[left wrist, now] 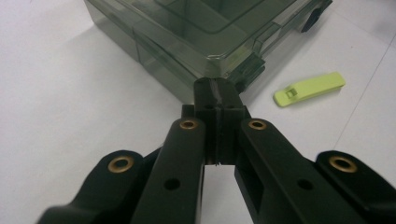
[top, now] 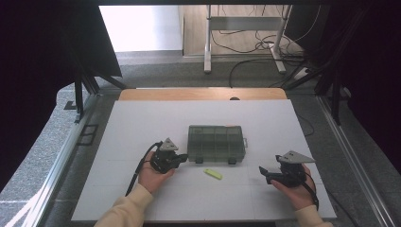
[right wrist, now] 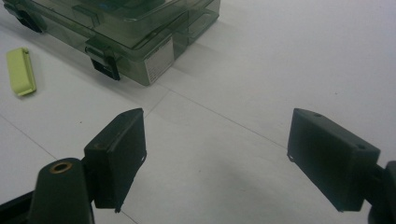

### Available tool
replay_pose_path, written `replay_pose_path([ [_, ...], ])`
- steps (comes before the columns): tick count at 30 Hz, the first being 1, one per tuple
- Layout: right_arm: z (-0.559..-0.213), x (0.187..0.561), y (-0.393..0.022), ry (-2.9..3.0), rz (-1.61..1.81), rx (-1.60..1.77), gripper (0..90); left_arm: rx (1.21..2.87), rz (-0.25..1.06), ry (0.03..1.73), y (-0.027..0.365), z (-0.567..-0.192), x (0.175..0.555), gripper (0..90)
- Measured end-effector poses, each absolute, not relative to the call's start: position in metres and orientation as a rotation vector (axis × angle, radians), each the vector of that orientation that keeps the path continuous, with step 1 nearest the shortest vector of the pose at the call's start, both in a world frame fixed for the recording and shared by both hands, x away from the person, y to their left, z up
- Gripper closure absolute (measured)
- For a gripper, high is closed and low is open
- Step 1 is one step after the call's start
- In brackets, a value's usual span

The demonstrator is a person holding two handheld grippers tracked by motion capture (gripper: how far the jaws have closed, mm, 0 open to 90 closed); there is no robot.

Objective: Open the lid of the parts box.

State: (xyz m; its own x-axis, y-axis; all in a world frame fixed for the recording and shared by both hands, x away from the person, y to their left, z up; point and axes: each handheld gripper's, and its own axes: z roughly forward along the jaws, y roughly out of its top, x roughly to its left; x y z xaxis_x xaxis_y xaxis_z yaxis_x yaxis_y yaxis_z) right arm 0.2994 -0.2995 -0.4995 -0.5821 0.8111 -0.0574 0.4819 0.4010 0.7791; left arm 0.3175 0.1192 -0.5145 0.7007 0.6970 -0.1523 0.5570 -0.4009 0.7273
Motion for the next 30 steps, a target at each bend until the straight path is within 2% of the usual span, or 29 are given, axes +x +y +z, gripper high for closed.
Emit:
replay_pose_path([
  [14,-0.498,0.304,-0.294,2.237,1.037,1.092,19.5,2.033,0.173,0.959,0.121,-0.512,0.324,90.0],
  [30,-0.496,0.326,-0.267,2.257,1.009,1.019,20.0,2.011,0.153,0.949,0.121,-0.509,0.330,90.0],
])
